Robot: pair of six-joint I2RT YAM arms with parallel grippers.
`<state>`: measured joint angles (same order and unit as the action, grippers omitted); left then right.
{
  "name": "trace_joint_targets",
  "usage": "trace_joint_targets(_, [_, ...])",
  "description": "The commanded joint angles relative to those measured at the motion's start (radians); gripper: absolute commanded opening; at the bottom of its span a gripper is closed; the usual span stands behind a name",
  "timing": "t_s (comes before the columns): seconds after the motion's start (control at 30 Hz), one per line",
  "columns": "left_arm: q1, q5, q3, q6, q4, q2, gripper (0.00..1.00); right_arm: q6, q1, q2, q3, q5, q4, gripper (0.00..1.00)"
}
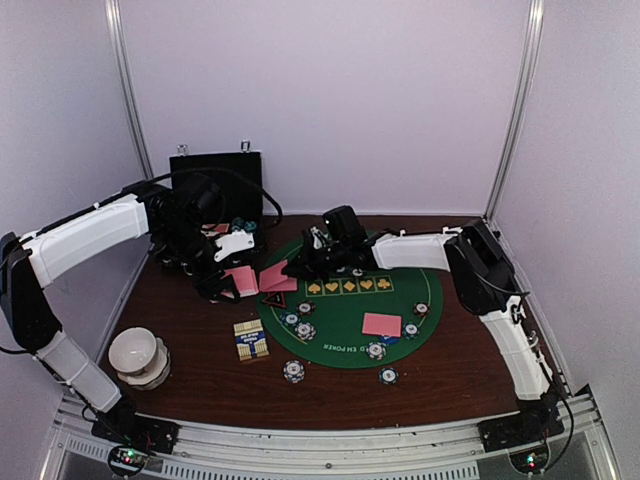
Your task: Distribute texas hold em gaming equipment
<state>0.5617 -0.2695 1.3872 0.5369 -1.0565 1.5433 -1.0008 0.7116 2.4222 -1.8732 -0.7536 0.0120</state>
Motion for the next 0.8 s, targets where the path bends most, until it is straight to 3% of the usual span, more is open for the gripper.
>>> trace_joint_targets(0.0, [-0.003,-0.018,-0.001,0.012,0.008,-0.032,0.00,0.052,0.003,0.019,-0.039,0.065,0.084,0.08])
trace_joint_targets(0.37, [-0.003,-0.025,0.005,0.011,0.004,-0.031,0.00,0.196,0.002,-0.066,-0.066,0.133,0.270,0.39])
trace_joint_targets(0.57, [-0.003,-0.025,0.006,0.011,0.003,-0.032,0.00,0.262,0.002,-0.149,-0.042,0.155,0.326,0.49])
trace_joint_targets(0.77, [-0.003,-0.026,0.010,0.012,0.002,-0.028,0.00,0.296,0.002,-0.230,0.026,0.156,0.346,0.51])
